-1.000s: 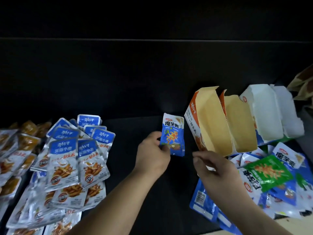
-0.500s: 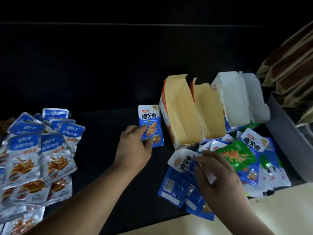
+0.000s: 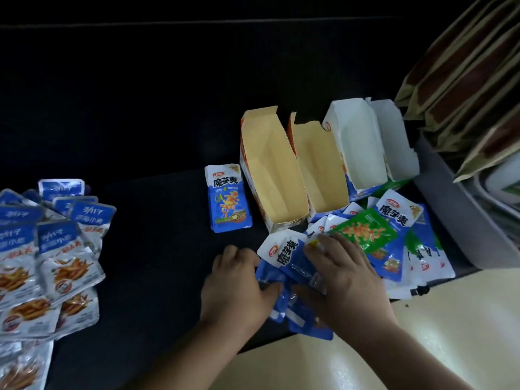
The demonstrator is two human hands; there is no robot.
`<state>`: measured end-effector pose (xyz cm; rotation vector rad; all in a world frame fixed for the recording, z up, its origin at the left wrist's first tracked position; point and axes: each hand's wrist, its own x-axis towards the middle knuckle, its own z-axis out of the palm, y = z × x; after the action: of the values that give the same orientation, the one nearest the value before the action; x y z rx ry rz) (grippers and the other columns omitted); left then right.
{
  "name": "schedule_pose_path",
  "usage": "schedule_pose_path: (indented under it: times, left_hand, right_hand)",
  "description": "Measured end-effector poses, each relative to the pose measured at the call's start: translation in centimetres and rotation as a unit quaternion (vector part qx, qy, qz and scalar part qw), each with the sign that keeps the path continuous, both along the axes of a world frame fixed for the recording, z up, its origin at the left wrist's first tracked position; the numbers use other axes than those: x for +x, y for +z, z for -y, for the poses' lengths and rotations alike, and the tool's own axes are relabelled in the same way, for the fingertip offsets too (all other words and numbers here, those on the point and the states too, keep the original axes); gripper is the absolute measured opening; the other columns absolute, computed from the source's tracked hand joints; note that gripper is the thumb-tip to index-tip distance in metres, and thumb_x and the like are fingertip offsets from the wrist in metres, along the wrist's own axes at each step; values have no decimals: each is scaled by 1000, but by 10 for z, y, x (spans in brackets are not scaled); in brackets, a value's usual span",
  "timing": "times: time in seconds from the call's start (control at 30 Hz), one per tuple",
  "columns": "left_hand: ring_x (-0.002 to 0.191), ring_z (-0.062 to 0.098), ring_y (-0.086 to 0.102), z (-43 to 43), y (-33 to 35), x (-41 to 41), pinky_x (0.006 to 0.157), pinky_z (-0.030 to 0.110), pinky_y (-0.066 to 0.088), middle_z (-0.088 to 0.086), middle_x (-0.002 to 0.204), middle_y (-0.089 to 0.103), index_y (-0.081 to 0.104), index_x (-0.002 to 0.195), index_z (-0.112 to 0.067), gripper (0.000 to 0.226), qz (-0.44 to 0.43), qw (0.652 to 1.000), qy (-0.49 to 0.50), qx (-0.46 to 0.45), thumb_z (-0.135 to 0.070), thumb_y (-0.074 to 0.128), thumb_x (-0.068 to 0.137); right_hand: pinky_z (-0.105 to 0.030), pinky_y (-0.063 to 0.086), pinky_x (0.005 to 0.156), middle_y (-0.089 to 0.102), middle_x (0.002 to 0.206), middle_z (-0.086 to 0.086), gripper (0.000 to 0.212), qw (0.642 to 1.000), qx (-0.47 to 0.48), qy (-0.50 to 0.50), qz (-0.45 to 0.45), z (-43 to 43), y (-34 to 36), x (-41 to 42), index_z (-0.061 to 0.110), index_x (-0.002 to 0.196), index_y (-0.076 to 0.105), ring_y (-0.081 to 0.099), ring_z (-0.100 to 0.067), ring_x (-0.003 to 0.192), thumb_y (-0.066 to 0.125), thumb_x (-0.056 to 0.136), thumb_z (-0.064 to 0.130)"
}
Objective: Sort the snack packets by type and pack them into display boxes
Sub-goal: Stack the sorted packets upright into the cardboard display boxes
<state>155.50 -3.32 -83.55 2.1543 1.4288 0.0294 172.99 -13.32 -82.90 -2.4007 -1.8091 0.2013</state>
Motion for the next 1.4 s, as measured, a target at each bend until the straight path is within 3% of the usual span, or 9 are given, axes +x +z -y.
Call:
schedule_pose_path:
  times: [0.37, 0.47, 0.6, 0.7, 0.83, 0.93, 1.17, 1.3, 1.4]
  left_hand:
    - [71, 13, 75, -5, 23, -42, 69, 38, 60, -3, 77, 77, 73, 90, -21, 8, 242, 915, 192, -261, -17, 79, 88]
    - [59, 17, 64, -6, 39, -54, 55, 32, 47, 15, 73, 70, 73, 82, -12, 9, 321, 873, 251, -269, -16, 73, 90]
    - [51, 15, 55, -6, 57, -63, 43, 26, 38, 11, 69, 67, 73, 86, -15, 11, 410, 820, 291, -273, -12, 68, 94]
    - [58, 10, 64, -4, 59, -64, 52, 22, 48, -4, 77, 75, 75, 92, -25, 13, 407, 866, 234, -172, -14, 70, 96]
    - [80, 1, 65, -1, 53, -62, 71, 16, 50, -19, 94, 65, 75, 119, -31, 29, 326, 941, 62, 73, -25, 69, 92]
    - [92, 0, 64, 13, 53, -56, 76, 21, 55, -19, 112, 57, 68, 132, -29, 43, 316, 945, -23, 85, -37, 67, 90]
    - [106, 11, 60, 12, 52, -59, 89, 27, 51, -19, 123, 54, 65, 129, -37, 43, 292, 945, -32, 146, -24, 68, 88]
    - [100, 4, 72, 2, 60, -56, 84, 17, 55, -19, 112, 74, 68, 126, -34, 39, 372, 907, 122, -157, -13, 75, 93]
    - [90, 12, 77, -2, 64, -53, 82, 28, 61, -6, 97, 81, 70, 115, -24, 25, 402, 854, 183, -275, -8, 69, 96]
  right_hand:
    - [-47, 53, 82, 68, 121, -6, 17, 980, 199, 3, 26, -17, 44, -14, 18, 95, 78, 63, -36, 109, 62, 96, 25]
    - [-30, 47, 58, 63, 88, 15, 18, 973, 206, -41, -99, -14, 71, -41, 23, 91, 74, 58, -12, 75, 59, 99, 27]
    - [-22, 28, 51, 36, 55, 1, 39, 904, 128, -191, -362, -17, 81, -62, 15, 65, 47, 32, -8, 52, 61, 100, 24]
    - [-45, 46, 59, 51, 70, -23, 29, 816, 109, -274, -497, -26, 82, -68, 6, 75, 64, 43, -15, 60, 66, 98, 23]
    - [-23, 41, 50, 61, 61, -7, 21, 733, 100, -293, -606, -37, 82, -77, 13, 74, 75, 49, -13, 52, 72, 94, 14]
    - [-25, 44, 48, 69, 71, -7, 4, 644, 97, -316, -690, -45, 85, -85, 15, 88, 76, 56, -17, 52, 73, 91, 16]
    - [-53, 60, 86, 77, 104, -22, 19, 618, 117, -317, -710, -49, 79, -82, 12, 100, 79, 74, -36, 89, 74, 81, 14]
    - [-33, 59, 59, 78, 98, -20, 9, 631, 101, -310, -704, -52, 81, -79, 8, 92, 75, 75, -31, 76, 78, 85, 12]
    - [-37, 54, 72, 74, 89, -24, 28, 672, 107, -290, -673, -58, 79, -85, 4, 78, 71, 69, -29, 78, 84, 76, 28]
